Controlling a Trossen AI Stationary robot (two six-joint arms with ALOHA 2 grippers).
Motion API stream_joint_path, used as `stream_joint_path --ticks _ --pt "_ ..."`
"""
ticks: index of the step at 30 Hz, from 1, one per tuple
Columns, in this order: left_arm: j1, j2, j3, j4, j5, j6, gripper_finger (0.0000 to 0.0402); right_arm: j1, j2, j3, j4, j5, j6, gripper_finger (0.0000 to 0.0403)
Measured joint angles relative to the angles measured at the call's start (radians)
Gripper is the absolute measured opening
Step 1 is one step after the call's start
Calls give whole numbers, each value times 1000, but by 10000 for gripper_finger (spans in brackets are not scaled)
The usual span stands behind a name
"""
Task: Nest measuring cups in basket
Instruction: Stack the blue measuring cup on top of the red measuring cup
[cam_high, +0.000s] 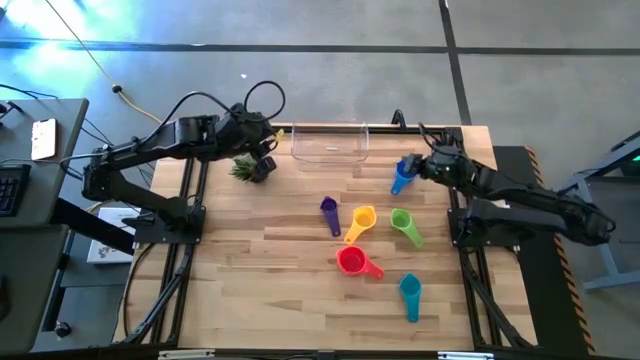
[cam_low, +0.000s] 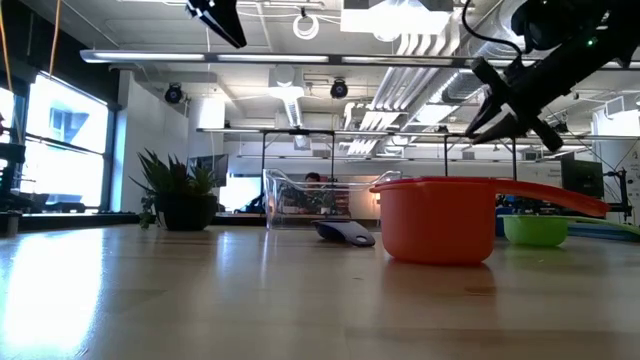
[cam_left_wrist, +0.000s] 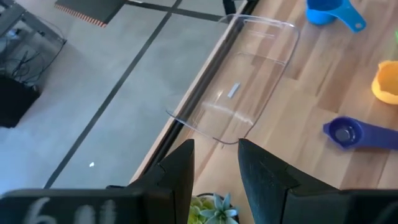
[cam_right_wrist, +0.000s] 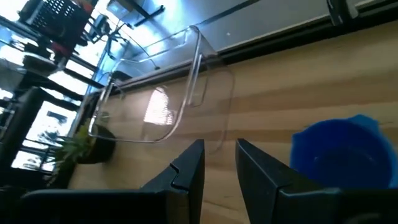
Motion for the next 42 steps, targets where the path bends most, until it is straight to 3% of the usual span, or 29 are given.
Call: stream_joint_path --ticks 6,14,24,28,42 --pt "43 0 0 5 0 -24 113 -85 7 19 -52 -47 -151 83" --pt "95 0 0 17 0 -55 113 -122 147 223 -246 -29 -343 83" --pt "123 1 0 17 0 -90 113 -189 388 419 -601 -113 -258 83" --pt "123 1 0 16 0 -100 113 -205 465 428 -625 -160 -254 83" --pt "123 1 0 15 0 -92 113 -221 634 428 -637 -43 -204 83"
